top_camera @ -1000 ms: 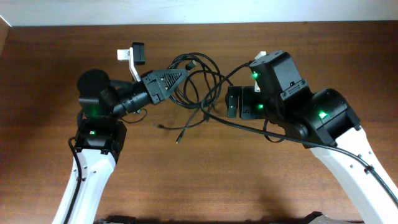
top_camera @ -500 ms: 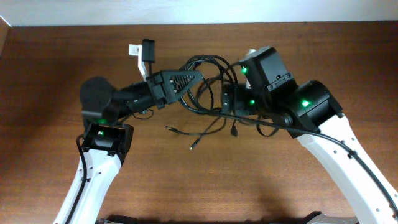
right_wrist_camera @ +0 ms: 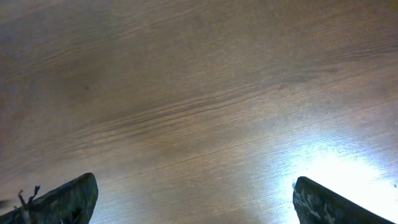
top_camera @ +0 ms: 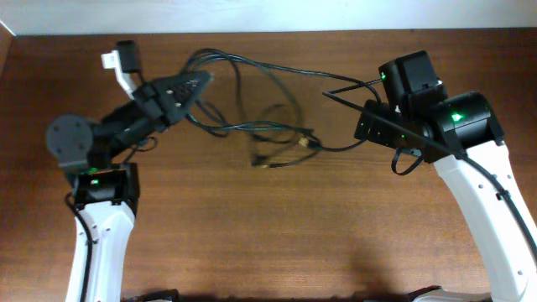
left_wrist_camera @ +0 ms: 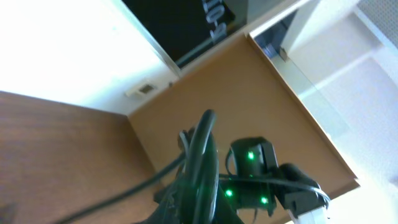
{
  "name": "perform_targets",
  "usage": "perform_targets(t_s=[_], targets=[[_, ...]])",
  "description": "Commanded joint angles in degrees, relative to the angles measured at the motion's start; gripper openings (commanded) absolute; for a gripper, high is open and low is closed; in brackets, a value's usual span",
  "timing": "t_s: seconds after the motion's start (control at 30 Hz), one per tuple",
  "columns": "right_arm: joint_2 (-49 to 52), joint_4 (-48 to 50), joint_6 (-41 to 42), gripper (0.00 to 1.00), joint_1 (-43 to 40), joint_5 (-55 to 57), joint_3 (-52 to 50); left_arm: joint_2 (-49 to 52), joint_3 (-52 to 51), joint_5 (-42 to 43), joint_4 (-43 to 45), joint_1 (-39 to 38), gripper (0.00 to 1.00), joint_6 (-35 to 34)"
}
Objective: Untangle cables
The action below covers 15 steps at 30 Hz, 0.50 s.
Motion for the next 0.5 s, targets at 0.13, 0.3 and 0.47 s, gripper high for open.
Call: perform_targets(t_s=[0.13,0.3,0.47], targets=[[-0.2,-1.0,0.9,0.99,-1.6,1.1,0.6,-0.8,1.0,2.5,-1.9,4.1,0.00,1.9],[-0.3,-3.7,0.5,0.99,-3.5,0.9,0.6,-0.7,1.0,-0.9,-2.5,8.9,0.00,1.9],[-0.4,-3.5,-1.3,0.99,-3.4,-1.2,0.6,-0.7,1.0,-5.9,-20.4,13.5,0.00,14.1]])
